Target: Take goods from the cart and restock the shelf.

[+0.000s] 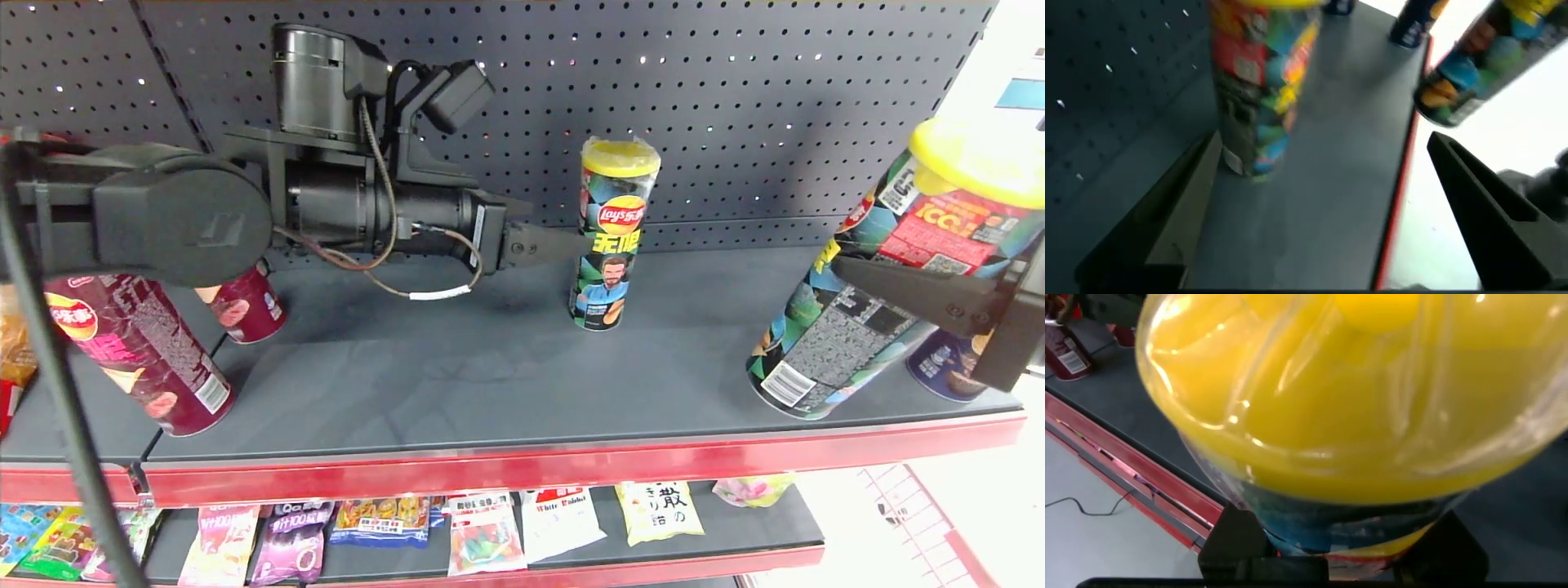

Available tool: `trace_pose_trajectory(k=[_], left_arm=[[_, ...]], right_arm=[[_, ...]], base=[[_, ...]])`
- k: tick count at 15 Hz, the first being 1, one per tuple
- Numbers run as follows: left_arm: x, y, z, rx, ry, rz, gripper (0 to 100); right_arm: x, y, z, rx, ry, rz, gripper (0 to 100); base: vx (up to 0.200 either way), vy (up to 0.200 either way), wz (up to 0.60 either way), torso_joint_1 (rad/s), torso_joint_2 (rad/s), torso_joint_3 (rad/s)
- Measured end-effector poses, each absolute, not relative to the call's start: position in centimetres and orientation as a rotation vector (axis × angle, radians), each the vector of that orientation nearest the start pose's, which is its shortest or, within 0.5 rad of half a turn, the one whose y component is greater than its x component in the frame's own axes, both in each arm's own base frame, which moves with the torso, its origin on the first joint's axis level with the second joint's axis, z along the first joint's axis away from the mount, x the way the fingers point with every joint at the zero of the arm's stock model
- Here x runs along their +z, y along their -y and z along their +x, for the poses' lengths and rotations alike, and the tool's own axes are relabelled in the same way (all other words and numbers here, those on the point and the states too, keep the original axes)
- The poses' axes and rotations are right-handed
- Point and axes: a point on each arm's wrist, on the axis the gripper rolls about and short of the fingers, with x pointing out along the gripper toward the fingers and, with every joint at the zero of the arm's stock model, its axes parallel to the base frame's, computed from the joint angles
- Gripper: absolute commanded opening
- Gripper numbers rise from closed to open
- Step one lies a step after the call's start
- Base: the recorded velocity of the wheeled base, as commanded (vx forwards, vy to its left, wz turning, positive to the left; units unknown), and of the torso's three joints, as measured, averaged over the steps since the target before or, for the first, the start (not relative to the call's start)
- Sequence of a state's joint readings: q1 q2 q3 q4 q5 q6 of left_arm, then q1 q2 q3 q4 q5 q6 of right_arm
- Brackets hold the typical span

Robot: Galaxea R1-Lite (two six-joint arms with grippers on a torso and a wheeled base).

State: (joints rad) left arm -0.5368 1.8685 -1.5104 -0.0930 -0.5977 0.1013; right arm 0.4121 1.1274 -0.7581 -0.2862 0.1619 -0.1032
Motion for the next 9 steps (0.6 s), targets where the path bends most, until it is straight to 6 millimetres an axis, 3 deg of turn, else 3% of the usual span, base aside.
trace_pose_trajectory(k=[4, 9], left_arm=[[26.9, 21.6, 33.9, -1.104, -0.192, 0.087, 100], [25.6, 22.9, 35.3, -1.09, -0.209, 0.092, 100]], right_arm=[[27.0, -6.9, 14.8, 0.577, -0.052, -0.107, 0], [27.0, -6.9, 14.8, 0.578, -0.052, -0.107, 0]], base=[[0.0, 0.0, 0.0, 0.0, 0.0, 0.0], [0.0, 0.0, 0.0, 0.0, 0.0, 0.0]])
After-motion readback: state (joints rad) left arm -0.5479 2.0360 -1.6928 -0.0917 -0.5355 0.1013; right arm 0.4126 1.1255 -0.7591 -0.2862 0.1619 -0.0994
